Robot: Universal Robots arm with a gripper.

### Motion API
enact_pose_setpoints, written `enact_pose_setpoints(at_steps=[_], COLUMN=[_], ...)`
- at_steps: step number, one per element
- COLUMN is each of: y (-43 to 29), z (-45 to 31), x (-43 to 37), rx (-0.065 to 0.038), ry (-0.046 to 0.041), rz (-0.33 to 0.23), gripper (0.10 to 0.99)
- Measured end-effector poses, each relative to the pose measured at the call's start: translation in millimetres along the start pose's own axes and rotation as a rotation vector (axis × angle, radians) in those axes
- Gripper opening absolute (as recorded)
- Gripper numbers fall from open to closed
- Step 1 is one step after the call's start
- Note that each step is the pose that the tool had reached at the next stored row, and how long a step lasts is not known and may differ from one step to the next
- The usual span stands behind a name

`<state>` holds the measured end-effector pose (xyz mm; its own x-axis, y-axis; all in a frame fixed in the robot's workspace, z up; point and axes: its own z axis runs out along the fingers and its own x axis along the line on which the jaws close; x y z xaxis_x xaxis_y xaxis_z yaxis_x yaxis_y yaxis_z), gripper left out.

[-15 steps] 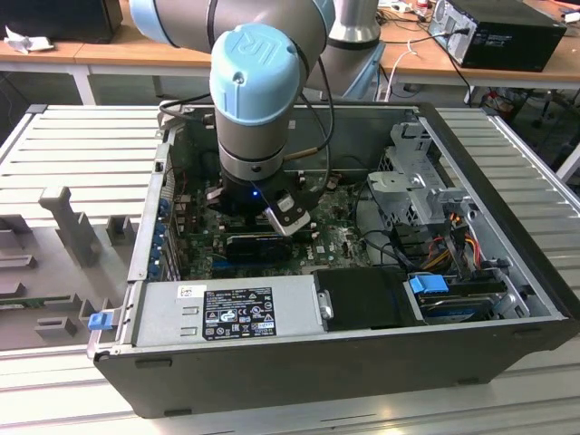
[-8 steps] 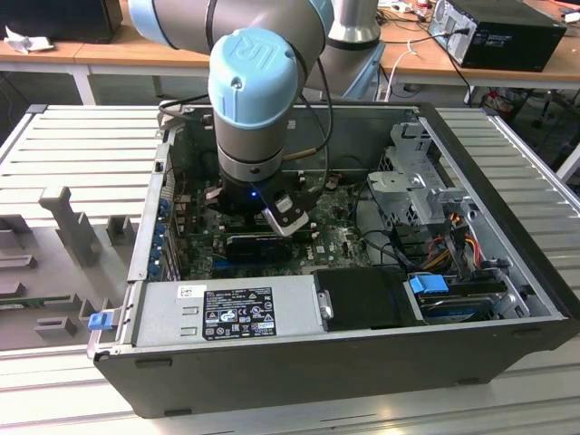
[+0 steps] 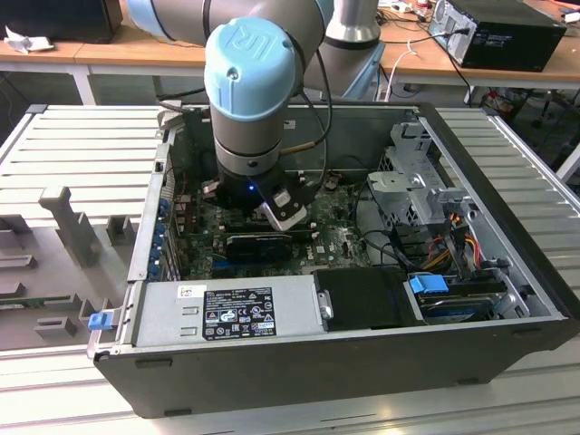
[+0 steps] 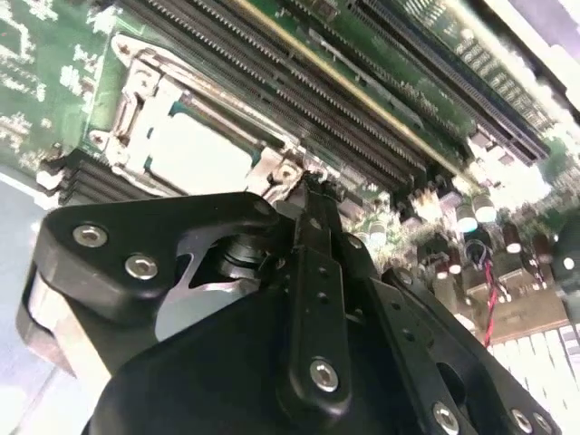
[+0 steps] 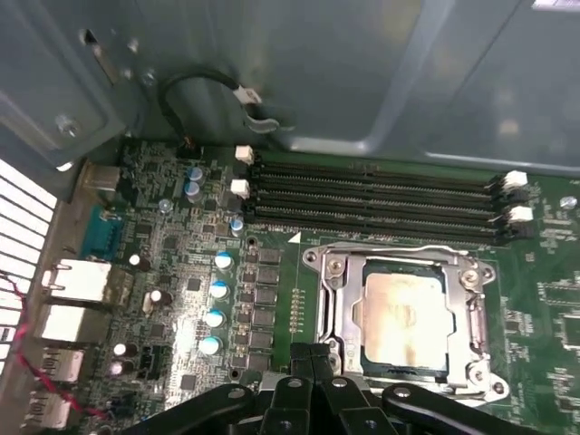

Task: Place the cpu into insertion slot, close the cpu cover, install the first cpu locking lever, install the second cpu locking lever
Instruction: 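Install the second cpu locking lever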

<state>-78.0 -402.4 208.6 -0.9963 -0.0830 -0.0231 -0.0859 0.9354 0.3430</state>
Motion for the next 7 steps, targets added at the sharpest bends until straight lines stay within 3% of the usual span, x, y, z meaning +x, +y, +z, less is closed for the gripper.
enact_pose_setpoints(at_steps=[5,7], y=[5.1,5.7], z=[-13.4,-14.9], x=[-0.3,-0.4], rx=[0.000,0.000], ry=[0.0001,-0.0001], rz=[0.000,0.000], gripper=[0.106,0.106])
